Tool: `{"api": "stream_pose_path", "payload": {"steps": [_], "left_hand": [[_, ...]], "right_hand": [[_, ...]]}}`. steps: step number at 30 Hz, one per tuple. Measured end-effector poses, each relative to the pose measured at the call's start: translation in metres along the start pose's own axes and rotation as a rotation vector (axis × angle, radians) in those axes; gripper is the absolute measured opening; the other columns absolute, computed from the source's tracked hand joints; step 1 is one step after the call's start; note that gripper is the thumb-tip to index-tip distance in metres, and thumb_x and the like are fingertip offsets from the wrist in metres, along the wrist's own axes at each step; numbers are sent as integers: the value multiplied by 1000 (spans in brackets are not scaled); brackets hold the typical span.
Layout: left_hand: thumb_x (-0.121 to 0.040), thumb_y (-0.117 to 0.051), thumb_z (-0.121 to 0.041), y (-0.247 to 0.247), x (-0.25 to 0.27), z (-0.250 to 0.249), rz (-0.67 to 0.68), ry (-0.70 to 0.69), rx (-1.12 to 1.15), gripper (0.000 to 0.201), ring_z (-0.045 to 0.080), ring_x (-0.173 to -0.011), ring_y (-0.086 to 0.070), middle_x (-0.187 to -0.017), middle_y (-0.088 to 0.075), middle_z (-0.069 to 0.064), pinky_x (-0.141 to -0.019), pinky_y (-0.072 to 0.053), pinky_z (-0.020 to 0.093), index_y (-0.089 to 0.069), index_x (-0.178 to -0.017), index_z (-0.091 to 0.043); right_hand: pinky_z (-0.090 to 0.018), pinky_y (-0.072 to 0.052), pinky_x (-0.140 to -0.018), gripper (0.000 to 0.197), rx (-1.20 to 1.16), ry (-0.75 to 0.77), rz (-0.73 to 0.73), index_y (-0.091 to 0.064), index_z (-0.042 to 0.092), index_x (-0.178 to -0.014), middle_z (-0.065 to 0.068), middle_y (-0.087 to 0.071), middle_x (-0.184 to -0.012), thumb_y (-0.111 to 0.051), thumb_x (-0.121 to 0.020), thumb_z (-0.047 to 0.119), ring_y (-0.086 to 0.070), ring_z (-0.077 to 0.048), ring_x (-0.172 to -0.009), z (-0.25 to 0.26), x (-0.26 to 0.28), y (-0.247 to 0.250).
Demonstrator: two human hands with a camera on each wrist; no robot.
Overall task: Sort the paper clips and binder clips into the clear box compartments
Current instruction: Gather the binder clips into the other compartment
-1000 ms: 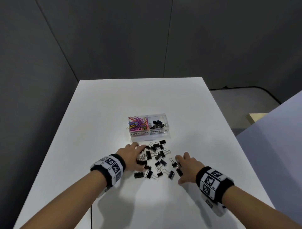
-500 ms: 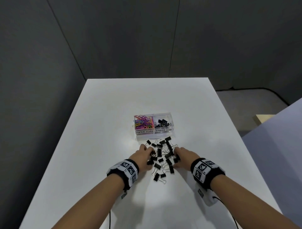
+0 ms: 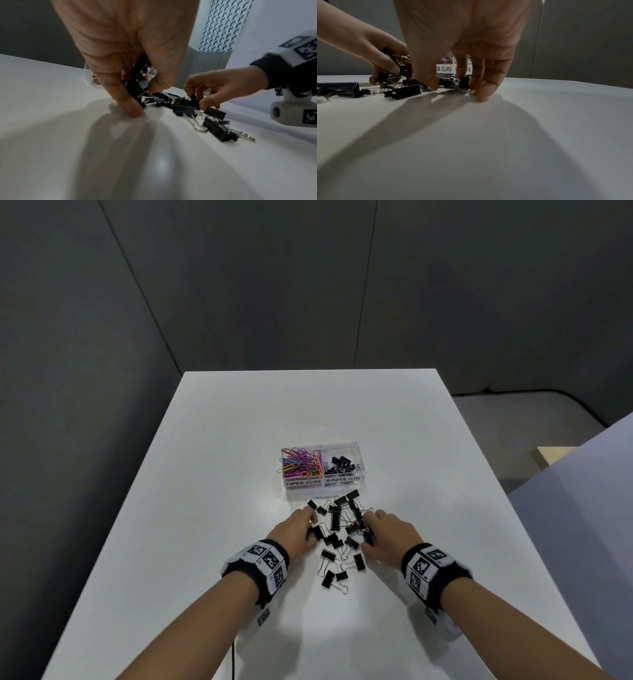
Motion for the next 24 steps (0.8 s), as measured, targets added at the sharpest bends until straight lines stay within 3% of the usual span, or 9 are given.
{"api": "stream_pose_path", "payload": {"steps": [2, 4, 7, 9, 12, 16, 20, 24], "left_hand": [[-93, -47, -16, 0, -1, 3, 7, -1, -2, 36, 28, -98, -59, -124, -49, 10, -85, -45, 32, -43, -129, -13], [-94, -46, -15, -1, -1, 3, 21, -5, 10, 36, 30, -101, -59, -126, -45, 12, -88, -45, 31, -45, -130, -13], [-92, -46, -8, 0, -2, 4, 16, -5, 65, 20, 23, -82, -53, -114, -42, 11, -88, -45, 31, -52, -110, -14], [-90, -46, -5, 3, -2, 6, -15, 3, 90, 14, 16, -73, -45, -105, -36, 5, -83, -46, 29, -45, -96, -18], [-89, -47, -10, 9, -1, 9, -50, 23, 127, 9, 18, -79, -45, -102, -34, 2, -76, -41, 25, -41, -92, -17], [-87, -58, -23, 10, 0, 9, 4, -4, 87, 18, 17, -81, -45, -102, -37, 1, -75, -39, 24, -42, -90, -17], [-83, -66, -35, 1, 3, 7, 114, -17, -32, 29, 18, -88, -50, -106, -44, 2, -80, -42, 27, -48, -99, -19], [-83, -66, -32, -9, 6, 5, 156, -24, -144, 41, 26, -105, -57, -121, -50, 7, -88, -45, 32, -49, -117, -15]], "right_hand": [[-33, -45, -77, 34, -6, -5, -10, -43, 14, -114, -5, -50, -114, -50, -86, 31, -53, -24, -100, 2, -2, 0], [-32, -43, -76, 28, -37, -12, -9, -43, 12, -111, -6, -50, -113, -49, -88, 26, -51, -23, -92, 2, -4, -1], [-30, -43, -78, 19, -114, -16, -20, -45, 12, -107, -5, -52, -112, -49, -90, 20, -44, -17, -84, 1, -8, -1], [-31, -45, -82, 18, -106, 11, -26, -47, 11, -108, -6, -53, -113, -48, -90, 17, -48, -19, -88, 0, -10, -1], [-31, -44, -87, 25, -83, 42, -26, -49, 10, -114, -7, -52, -118, -48, -91, 18, -52, -23, -103, -1, -15, -1], [-32, -45, -89, 27, -62, 14, -69, -55, 8, -112, -8, -51, -118, -52, -91, 25, -52, -25, -106, -5, -18, -1], [-30, -44, -85, 21, -75, 27, -82, -56, 4, -105, -10, -52, -116, -53, -91, 20, -50, -24, -104, -4, -18, -6], [-30, -44, -87, 19, -49, 53, -72, -56, 5, -105, -9, -54, -116, -50, -94, 18, -51, -25, -104, -4, -19, -8]]}}
Point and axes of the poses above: each hand's wrist, its own x-axis away from the middle knuckle, its own y-axis out of the back of the hand, z = x × y, the point moved 5 cm from there along -x, towards the middle knuckle
